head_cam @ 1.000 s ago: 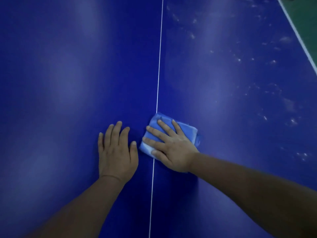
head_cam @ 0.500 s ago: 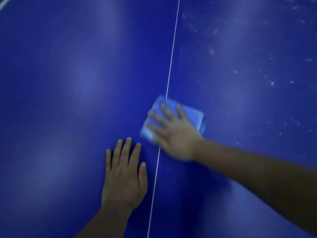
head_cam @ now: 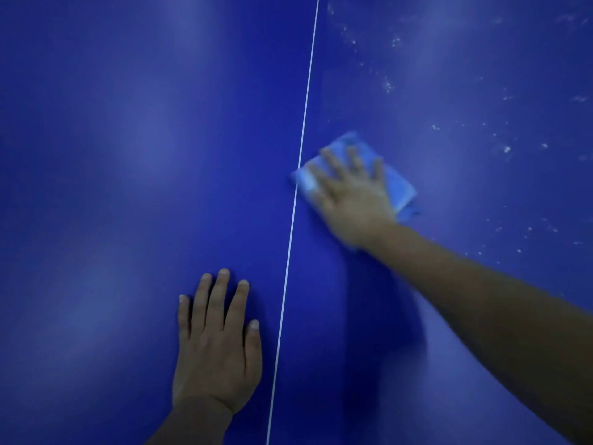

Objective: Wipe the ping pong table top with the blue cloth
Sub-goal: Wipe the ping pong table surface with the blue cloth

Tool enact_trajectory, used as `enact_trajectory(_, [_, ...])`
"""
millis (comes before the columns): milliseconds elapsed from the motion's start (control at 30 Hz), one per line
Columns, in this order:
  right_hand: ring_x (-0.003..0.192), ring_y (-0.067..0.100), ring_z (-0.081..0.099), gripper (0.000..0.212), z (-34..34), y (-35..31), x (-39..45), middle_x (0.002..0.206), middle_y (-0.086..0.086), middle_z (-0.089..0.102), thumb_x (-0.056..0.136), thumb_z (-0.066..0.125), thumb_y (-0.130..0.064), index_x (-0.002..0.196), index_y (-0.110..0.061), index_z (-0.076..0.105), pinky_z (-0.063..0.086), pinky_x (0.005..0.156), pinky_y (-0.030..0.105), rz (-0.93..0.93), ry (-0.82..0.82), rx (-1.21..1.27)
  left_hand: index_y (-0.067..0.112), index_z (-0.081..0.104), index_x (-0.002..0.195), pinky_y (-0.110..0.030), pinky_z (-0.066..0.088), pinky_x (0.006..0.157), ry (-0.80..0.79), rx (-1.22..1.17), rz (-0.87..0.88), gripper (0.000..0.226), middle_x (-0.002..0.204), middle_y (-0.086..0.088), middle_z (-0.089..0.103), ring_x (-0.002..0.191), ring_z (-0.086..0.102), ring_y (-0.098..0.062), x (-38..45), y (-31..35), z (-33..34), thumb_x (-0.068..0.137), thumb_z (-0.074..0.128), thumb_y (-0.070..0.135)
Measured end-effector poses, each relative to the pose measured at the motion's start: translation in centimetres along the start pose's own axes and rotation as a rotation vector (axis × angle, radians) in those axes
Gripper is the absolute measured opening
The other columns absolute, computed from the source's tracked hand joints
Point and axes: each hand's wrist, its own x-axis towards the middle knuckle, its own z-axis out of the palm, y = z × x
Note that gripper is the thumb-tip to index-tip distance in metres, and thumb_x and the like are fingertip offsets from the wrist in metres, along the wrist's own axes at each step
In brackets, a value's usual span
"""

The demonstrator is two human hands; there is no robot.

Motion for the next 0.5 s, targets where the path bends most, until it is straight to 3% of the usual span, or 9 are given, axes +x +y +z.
enact_trajectory(133, [0.153,0.036,-0.001,0.055,-2.0,9.9,0.2,0.168,-0.003,0.006,0.103,0.018,-0.049,0.157,-0.037,0.017,0.001,0.115,0.071,0.676,0.037,0.179,0.011,0.046,0.146,-0.055,0.010,0.118,-0.002,0.002,0.006,0.059,0.158,-0.011,0.032,0.150,0.019,-0.030,0.1,0.0,0.0,0.096,0.030,0.038])
enact_trajectory(200, [0.152,0.041,0.002,0.054,-1.3,6.3,-0.5,0.168,0.002,0.009,0.104,0.021,-0.045,0.157,-0.033,0.020,0.003,0.113,0.074,0.623,0.075,0.098,0.011,0.046,0.145,-0.055,0.009,0.118,-0.003,-0.002,0.006,0.059,0.158,-0.012,0.032,0.150,0.019,-0.030,0.1,0.0,0.0,0.096,0.030,0.038])
enact_trajectory(300, [0.153,0.036,0.005,0.054,0.7,-2.3,-1.3,0.167,-0.003,0.016,0.102,0.016,-0.052,0.154,-0.040,0.023,0.000,0.114,0.068,0.127,0.032,0.086,0.010,0.048,0.144,-0.055,0.009,0.118,0.009,-0.013,0.008,0.058,0.158,-0.012,0.034,0.150,0.019,-0.031,0.1,0.1,-0.1,0.095,0.031,0.036])
enact_trajectory(367, [0.154,0.031,0.003,0.055,0.2,-2.3,0.1,0.166,-0.008,0.015,0.101,0.013,-0.056,0.154,-0.044,0.022,-0.001,0.116,0.065,-0.020,-0.010,0.060,0.010,0.048,0.144,-0.055,0.008,0.118,0.003,-0.008,0.006,0.058,0.158,-0.013,0.034,0.150,0.019,-0.031,0.0,0.1,0.0,0.095,0.031,0.036])
enact_trajectory(500, [0.153,0.033,-0.004,0.055,-1.0,5.9,1.5,0.168,-0.006,0.004,0.103,0.016,-0.051,0.157,-0.041,0.014,-0.002,0.116,0.069,0.561,0.015,0.128,0.010,0.048,0.144,-0.054,0.008,0.119,0.002,-0.007,-0.003,0.058,0.158,-0.012,0.033,0.150,0.018,-0.030,0.1,0.1,-0.1,0.096,0.030,0.038])
